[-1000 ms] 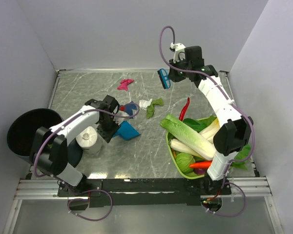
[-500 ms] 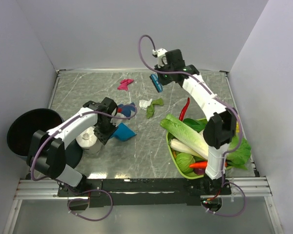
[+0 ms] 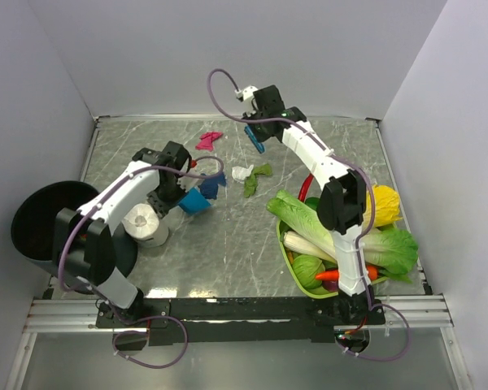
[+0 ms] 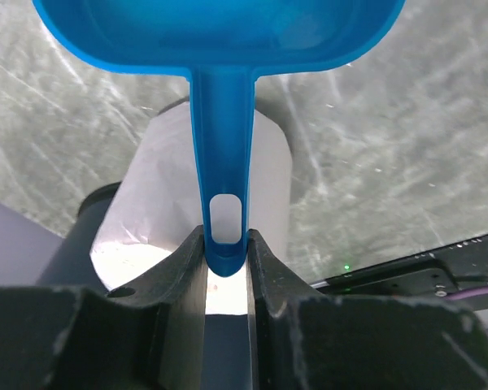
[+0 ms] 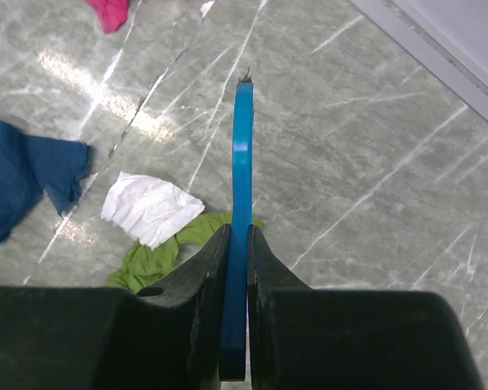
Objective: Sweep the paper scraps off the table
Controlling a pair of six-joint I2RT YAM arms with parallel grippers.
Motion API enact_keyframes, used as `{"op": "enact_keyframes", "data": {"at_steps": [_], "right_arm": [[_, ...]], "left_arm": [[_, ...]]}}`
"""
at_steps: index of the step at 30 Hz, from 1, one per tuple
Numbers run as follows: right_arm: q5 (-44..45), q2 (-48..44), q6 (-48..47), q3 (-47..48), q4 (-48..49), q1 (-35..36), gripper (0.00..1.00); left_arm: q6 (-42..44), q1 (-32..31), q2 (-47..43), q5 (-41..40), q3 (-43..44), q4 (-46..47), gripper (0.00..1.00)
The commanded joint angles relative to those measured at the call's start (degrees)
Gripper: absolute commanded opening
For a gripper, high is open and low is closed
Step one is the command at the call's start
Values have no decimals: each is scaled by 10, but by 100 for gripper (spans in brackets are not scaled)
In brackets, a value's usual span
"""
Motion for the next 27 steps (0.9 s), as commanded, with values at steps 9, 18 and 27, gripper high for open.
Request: {"op": "enact_keyframes", "data": {"at_steps": [9,18,27], "right_arm": [[-20,52,-32,23,-32,64,0],[-224,47,69,23,-67,78,0],[-273,-42,101,-13,-95,53,0]], "left_arm": [[47,9,82,-25,48,-85,1],[39,-32,128,5,68,-49,1],[19,-57,161,27,103,-20,1]]}}
